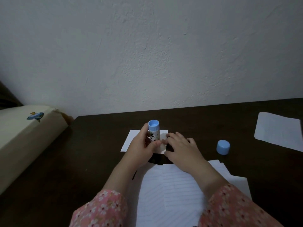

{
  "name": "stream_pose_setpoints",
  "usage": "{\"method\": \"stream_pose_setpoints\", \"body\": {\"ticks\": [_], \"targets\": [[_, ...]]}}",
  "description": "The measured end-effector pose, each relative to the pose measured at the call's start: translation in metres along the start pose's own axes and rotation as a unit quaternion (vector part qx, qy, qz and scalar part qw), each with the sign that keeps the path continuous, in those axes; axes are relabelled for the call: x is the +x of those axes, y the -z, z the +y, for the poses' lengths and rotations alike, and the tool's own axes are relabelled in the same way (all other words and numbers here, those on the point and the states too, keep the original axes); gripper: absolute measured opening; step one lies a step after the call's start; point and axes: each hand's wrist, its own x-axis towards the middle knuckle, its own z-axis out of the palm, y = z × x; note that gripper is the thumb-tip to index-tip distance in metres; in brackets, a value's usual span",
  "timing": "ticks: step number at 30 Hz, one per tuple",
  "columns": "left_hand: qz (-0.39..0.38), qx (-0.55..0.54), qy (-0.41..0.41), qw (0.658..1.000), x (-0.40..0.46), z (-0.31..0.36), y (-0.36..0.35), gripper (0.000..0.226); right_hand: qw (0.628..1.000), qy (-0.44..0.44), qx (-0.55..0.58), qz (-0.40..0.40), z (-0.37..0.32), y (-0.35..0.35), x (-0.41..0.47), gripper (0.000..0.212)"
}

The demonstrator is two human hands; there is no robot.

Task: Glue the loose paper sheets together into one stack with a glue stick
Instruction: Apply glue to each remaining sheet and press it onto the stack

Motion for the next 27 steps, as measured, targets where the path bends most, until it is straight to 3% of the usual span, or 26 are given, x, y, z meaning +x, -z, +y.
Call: {"method": "stream_pose_setpoints", "body": {"ticks": [6, 27], "targets": [[0.024, -0.025, 0.049, 0.998, 0.000, -0.017, 0.017, 0.066, 1.000, -0.009, -0.002, 0.000, 0.001, -0.003, 0.000, 0.045], [0.120, -0.080, 0.112, 0.983, -0.004, -0.050, 0.048, 0.063, 0.999, -0.018, -0.030, 0.009, -0.001, -0.004, -0.001, 0.044]]}}
